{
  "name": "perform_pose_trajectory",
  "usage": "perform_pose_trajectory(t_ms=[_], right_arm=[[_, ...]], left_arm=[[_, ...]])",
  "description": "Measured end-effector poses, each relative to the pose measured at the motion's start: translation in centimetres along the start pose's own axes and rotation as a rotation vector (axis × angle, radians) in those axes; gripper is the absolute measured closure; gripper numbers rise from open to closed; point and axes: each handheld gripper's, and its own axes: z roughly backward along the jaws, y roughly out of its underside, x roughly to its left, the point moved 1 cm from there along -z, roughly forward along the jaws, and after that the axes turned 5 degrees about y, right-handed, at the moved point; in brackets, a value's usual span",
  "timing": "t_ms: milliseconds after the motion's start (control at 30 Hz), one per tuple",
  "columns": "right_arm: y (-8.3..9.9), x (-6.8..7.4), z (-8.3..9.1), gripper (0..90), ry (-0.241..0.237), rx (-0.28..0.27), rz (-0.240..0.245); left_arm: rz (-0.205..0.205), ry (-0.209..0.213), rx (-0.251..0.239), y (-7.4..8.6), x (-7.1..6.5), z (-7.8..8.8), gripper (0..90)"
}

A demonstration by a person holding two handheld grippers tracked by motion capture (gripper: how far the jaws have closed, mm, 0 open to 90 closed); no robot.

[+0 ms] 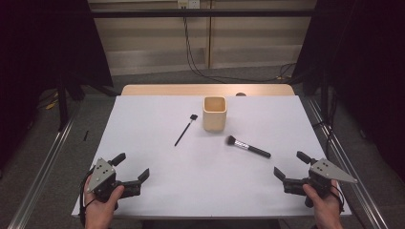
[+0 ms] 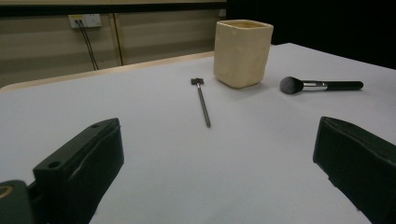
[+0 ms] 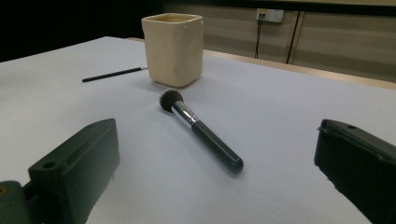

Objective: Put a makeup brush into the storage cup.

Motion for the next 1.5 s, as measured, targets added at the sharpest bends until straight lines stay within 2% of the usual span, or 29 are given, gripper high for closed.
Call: perform_pose_trajectory(t_ms=[67, 133, 200, 300, 367, 533, 900, 1033, 1067, 1200, 1333, 1500], right_arm=[[0.0, 0.0, 0.0, 0.0, 0.002, 0.003, -0.003], [0.1, -0.1, 0.1, 0.0, 0.008, 0.004, 0.0], [0.1, -0.2, 0.1, 0.0, 0.007, 0.001, -0.01], [0.1, -0.2, 0.2, 0.0, 0.002, 0.003, -0.007], [0.2, -0.1, 0.2, 0.0, 0.001, 0.005, -0.005], [0.2, 0.0, -0.1, 0.0, -0.005, 0.012, 0.0], [0.0, 0.4, -0.1, 0.0, -0.017, 0.007, 0.005], [0.0, 0.6, -0.1, 0.0, -0.03, 0.018, -0.008], [0.1, 0.5, -0.1, 0.0, -0.033, 0.018, -0.002], [0.1, 0.5, -0.2, 0.0, -0.037, 0.019, -0.005], [0.0, 0.5, -0.1, 0.0, -0.034, 0.017, -0.007], [0.0, 0.6, -0.1, 0.0, -0.037, 0.014, -0.004]], left_arm=[[-0.006, 0.0, -0.004, -0.1, -0.2, 0.0, 1.9], [0.0, 0.024, -0.013, -0.2, -0.4, 0.0, 3.2], [-0.002, 0.02, -0.009, -0.2, -0.6, 0.0, 3.2], [0.002, 0.026, 0.005, -0.2, -0.6, -0.1, 3.2], [0.01, 0.023, 0.052, 0.0, -0.4, -0.1, 3.7], [0.031, 0.043, 0.059, 0.1, -0.1, -0.1, 4.2], [0.017, 0.091, 0.068, -0.1, -0.7, -1.3, 2.6], [-0.012, 0.117, 0.087, -0.3, -0.8, -1.8, 2.8], [-0.028, 0.108, 0.093, -0.5, -0.8, -2.1, 2.7], [-0.032, 0.087, 0.104, -0.8, -0.5, -2.7, 2.8], [-0.053, 0.086, 0.119, -1.3, -0.2, -3.6, 3.0], [-0.045, 0.083, 0.104, -2.0, -0.1, -4.7, 2.9]])
